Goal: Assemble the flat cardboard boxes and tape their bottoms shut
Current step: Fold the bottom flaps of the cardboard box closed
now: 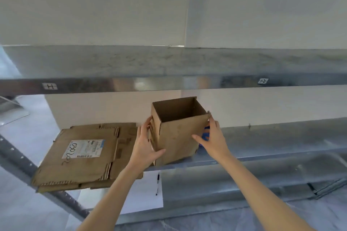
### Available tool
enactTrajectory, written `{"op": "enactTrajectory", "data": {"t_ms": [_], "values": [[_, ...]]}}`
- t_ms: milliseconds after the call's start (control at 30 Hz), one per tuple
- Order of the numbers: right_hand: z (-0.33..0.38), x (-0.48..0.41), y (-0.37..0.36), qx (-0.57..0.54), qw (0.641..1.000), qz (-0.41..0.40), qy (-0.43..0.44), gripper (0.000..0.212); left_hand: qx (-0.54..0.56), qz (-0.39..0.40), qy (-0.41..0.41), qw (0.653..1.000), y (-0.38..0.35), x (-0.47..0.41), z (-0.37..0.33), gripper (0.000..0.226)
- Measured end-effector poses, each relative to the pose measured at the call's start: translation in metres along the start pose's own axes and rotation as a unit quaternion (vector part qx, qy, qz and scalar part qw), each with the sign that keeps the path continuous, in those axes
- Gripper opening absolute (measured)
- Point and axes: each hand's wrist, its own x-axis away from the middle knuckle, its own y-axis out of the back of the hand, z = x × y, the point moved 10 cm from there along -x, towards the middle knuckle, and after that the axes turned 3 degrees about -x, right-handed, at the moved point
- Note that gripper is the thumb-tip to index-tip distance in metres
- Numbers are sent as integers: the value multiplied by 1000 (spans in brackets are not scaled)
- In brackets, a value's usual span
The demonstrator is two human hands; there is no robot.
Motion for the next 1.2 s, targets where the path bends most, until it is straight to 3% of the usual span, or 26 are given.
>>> {"op": "enactTrajectory", "data": {"t_ms": [300,600,833,1000,1133,1200], "values": [[-20,-8,-12,1,993,100,65,86,11,-58,58,997,-12,13,10,111],[-18,-10,-19,5,991,85,102,66,81,-83,76,990,-1,10,14,91],[-17,-17,-27,54,985,117,113,43,59,-35,59,996,-7,-2,16,67],[-17,-17,-32,56,984,130,105,42,5,-51,57,997,3,-7,18,52],[-12,-20,-31,54,986,127,91,55,3,-54,51,997,10,-8,18,23],[-10,-24,-27,39,989,114,79,50,1,-60,56,997,14,-10,18,16]]}}
